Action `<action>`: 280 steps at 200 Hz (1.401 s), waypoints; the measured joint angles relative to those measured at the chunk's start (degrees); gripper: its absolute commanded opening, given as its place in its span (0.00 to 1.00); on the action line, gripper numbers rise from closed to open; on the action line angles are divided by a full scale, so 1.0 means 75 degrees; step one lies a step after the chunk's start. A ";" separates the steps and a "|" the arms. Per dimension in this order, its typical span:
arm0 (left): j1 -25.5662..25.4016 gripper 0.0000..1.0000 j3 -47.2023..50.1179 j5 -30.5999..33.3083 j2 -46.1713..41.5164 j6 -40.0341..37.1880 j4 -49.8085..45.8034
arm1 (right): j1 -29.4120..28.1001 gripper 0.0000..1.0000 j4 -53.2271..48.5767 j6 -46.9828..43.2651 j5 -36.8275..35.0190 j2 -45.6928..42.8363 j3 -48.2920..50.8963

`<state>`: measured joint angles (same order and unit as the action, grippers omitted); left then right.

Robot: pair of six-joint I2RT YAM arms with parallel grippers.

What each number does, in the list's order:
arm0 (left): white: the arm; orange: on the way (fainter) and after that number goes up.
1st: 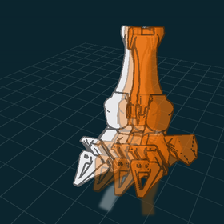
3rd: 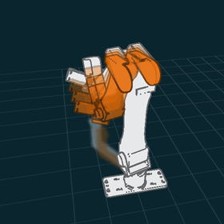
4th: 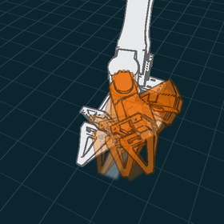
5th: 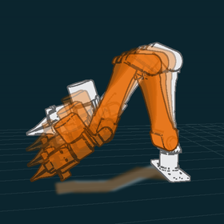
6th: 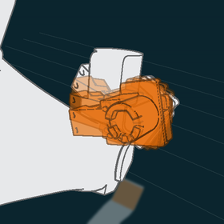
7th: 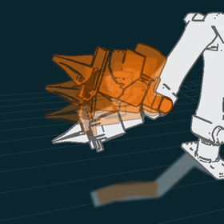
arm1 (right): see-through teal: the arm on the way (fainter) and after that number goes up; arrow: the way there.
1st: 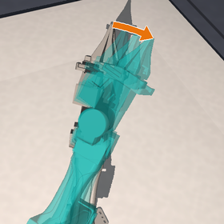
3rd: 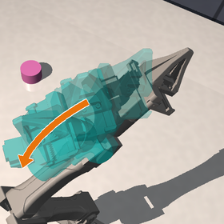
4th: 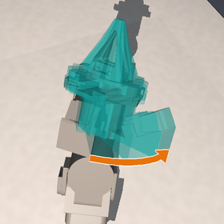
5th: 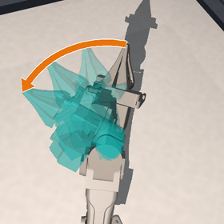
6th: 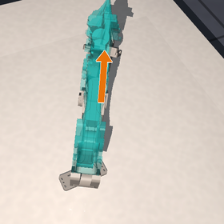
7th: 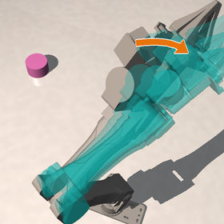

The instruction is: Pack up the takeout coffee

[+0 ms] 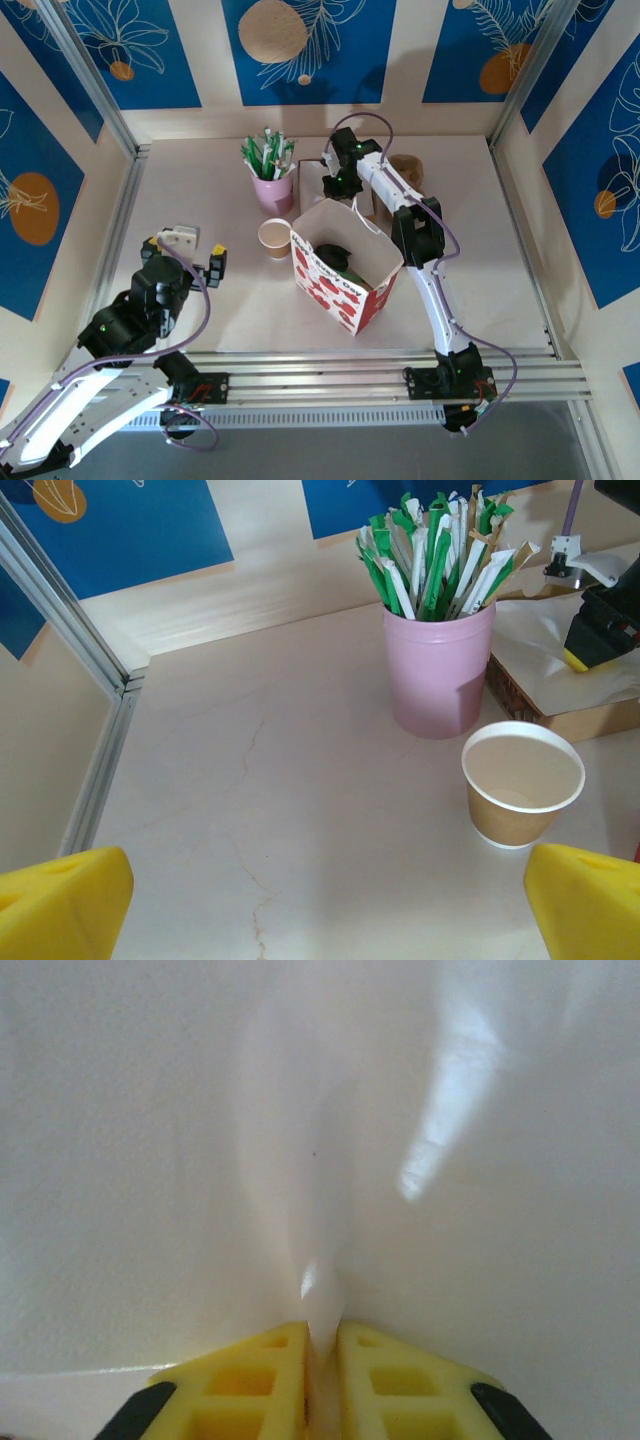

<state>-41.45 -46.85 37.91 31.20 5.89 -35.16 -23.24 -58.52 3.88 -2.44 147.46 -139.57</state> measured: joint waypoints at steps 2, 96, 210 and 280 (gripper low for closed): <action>0.0000 1.00 0.0000 0.0000 0.0000 0.0000 0.0000 | 0.0000 0.11 -0.0003 0.0006 0.0006 0.0000 -0.0017; 0.0012 1.00 0.0015 0.0000 0.0000 0.0000 0.0000 | 0.0067 0.00 -0.0134 0.0294 0.0816 -0.0973 -0.0125; 0.0050 1.00 0.0073 0.0000 0.0009 -0.0003 0.0003 | 0.0175 0.00 0.0484 0.0580 0.1326 -0.3477 0.0297; 0.0079 1.00 0.0166 -0.0029 0.0023 -0.0003 0.0041 | 0.0146 0.00 0.1268 0.0731 0.1545 -0.5616 0.0880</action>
<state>-40.86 -45.60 37.69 31.38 5.87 -34.85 -22.15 -49.01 9.37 9.15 105.34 -132.97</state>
